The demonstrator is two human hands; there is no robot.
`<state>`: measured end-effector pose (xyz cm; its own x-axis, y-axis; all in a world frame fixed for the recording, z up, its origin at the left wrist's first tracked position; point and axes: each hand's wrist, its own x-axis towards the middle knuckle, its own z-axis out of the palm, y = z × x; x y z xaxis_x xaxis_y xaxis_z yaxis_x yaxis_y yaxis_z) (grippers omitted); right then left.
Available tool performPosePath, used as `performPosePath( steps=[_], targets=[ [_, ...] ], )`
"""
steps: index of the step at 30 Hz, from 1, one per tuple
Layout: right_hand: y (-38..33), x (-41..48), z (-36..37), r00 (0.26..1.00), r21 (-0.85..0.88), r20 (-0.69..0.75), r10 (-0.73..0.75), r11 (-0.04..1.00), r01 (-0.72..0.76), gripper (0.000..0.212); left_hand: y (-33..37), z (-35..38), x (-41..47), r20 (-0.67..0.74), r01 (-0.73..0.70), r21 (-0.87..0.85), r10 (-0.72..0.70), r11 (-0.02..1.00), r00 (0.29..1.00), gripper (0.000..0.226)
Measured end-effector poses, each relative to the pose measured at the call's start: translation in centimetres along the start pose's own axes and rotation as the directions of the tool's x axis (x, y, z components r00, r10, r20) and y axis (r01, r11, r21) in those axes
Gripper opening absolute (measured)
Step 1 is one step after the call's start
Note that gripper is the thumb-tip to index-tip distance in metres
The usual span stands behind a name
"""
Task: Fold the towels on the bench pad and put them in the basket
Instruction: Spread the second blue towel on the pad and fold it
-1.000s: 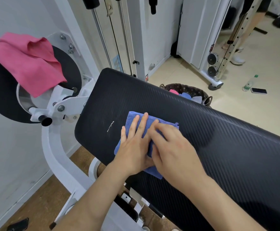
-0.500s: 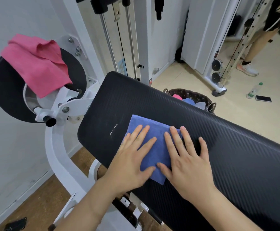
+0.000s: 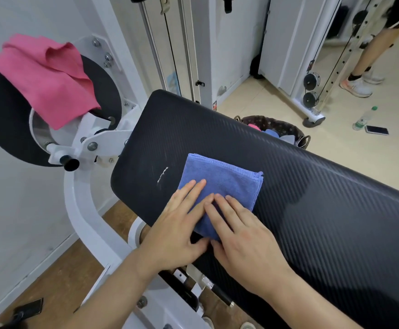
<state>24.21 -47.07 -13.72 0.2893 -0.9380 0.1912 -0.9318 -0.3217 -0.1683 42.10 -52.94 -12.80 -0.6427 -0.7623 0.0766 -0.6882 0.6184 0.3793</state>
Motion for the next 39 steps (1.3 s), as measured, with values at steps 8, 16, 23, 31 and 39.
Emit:
performPosePath(
  steps=[8, 16, 23, 31, 39],
  targets=[
    [-0.6, 0.2, 0.3, 0.997, -0.111, 0.076, 0.021, 0.994, -0.013, 0.069, -2.6, 2.1, -1.6, -0.117, -0.060, 0.222, 0.087, 0.973, 0.989, 0.044],
    [1.0, -0.2, -2.0, 0.984, -0.107, 0.091, -0.155, 0.980, 0.165, 0.048, 0.1, 1.2, -2.0, -0.114, -0.103, 0.181, 0.124, 0.978, 0.986, 0.028],
    [2.8, -7.1, -4.8, 0.878, 0.143, 0.457, -0.142, 0.986, 0.085, 0.052, 6.6, 5.7, -8.0, 0.049, -0.055, -0.157, 0.064, 0.986, 0.997, 0.028],
    [4.0, -5.9, -5.5, 0.918, 0.524, 0.366, 0.153, 0.781, -0.340, 0.010, 5.4, 2.1, -4.8, 0.303, 0.314, -0.345, -0.212, 0.884, 0.929, 0.017],
    [3.4, -5.0, -4.1, 0.875, 0.510, 0.294, 0.384, 0.712, -0.483, 0.019, 3.8, 0.6, -5.0, 0.325, 0.424, -0.530, -0.286, 0.734, 0.902, 0.040]
  ],
)
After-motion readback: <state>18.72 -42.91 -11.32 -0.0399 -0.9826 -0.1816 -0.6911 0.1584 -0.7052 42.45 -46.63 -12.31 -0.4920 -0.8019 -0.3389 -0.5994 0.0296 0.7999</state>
